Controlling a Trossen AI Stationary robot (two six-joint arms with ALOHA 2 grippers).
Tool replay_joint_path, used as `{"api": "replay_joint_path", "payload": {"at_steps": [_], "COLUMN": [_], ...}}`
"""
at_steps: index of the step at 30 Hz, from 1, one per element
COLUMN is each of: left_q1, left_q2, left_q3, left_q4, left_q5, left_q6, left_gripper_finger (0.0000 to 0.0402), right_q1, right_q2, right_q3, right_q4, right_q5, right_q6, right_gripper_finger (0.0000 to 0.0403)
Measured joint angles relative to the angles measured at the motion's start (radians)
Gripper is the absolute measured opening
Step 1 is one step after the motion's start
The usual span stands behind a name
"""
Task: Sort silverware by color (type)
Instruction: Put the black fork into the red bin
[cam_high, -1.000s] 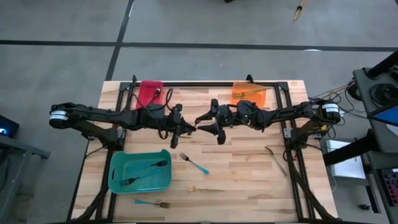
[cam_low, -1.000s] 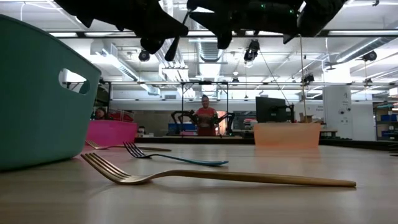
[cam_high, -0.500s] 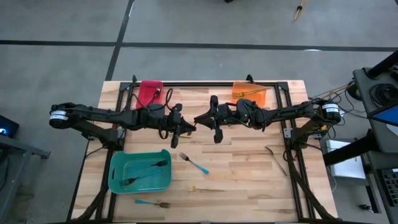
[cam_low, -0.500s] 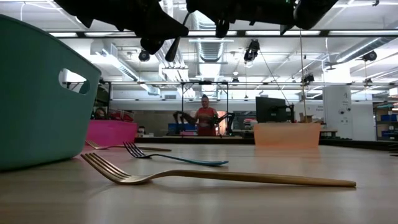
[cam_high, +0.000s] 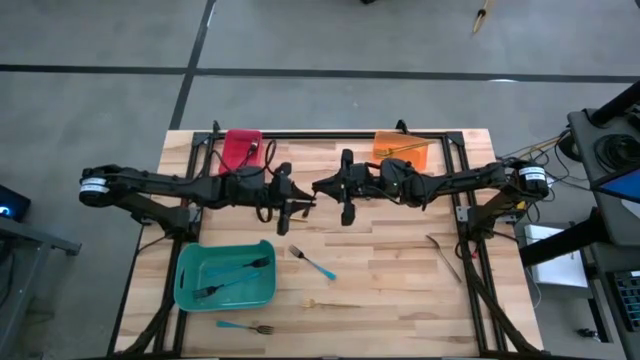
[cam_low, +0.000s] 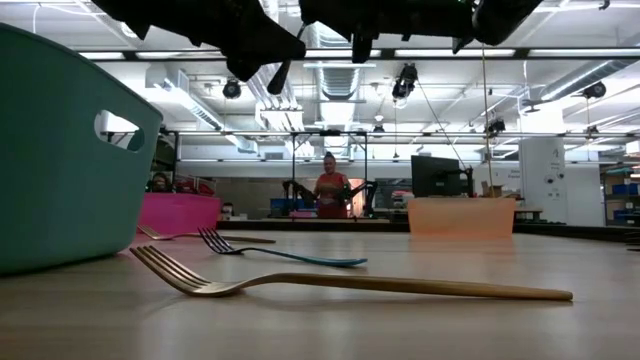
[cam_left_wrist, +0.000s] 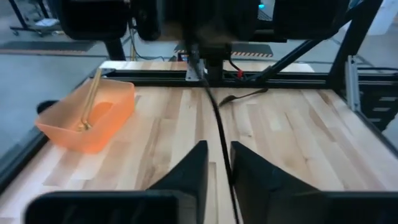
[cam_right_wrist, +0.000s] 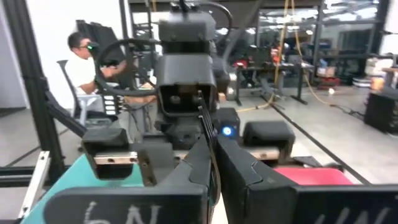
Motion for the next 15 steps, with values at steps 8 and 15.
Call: {"api": "replay_joint_path", "payload": {"at_steps": [8, 15], "left_q1": [0.003, 0.008], "left_q2": [-0.021, 0.000], "left_q3": [0.033, 0.036], "left_q4": [-0.120, -0.036], "left_q5": [-0.297, -0.372], "left_q6": [0.098, 0.117], "left_gripper_finger": [0.0138, 0.0173], "right_q1": [0.007, 0.016], "right_q2": [-0.003, 0.039], "right_q3": [0.002, 0.000], "right_q4": [-0.078, -0.063], "right_q5": [0.272, 0.500], "right_q6": [-0.008, 0.005], "right_gripper_finger": [0.0008, 0.0008]}}
